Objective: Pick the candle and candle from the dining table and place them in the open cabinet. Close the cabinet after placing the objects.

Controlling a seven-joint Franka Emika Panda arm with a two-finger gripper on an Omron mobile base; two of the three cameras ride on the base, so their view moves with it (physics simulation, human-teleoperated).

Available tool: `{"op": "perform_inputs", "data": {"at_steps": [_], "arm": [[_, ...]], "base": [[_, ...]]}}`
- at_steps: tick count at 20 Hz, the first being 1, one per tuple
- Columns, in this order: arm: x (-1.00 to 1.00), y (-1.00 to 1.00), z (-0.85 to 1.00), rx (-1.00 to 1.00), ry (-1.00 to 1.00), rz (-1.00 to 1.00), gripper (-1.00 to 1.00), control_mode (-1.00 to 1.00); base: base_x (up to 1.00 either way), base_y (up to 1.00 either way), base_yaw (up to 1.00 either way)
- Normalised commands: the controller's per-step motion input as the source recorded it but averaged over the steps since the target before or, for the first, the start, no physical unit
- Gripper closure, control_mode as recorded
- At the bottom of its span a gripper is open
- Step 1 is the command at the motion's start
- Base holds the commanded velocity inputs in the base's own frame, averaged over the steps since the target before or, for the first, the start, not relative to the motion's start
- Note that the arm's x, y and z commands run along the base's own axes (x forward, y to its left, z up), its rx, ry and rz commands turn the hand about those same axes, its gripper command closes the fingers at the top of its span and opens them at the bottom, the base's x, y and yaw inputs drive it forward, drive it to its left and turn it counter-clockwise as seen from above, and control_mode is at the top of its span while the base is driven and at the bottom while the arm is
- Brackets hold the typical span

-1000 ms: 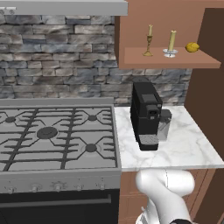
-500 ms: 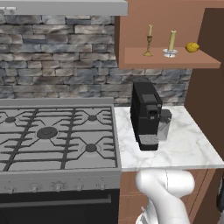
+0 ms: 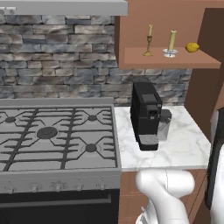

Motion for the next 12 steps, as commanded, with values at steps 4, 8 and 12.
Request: {"op": "perform_inputs", "data": {"at_steps": [4, 8, 12], "arm": [[0.36, 0.24, -0.01, 0.00, 0.02, 0.05, -1.00, -1.00], [0.35, 0.24, 0.00, 0.00, 0.00, 0.05, -1.00, -1.00], [0.35, 0.25, 0.00, 0.00, 0.02, 0.05, -1.00, -1.00]], "base": [[0.00, 0.00, 0.00], [0.00, 0.00, 0.00], [0.00, 0.00, 0.00]]}}
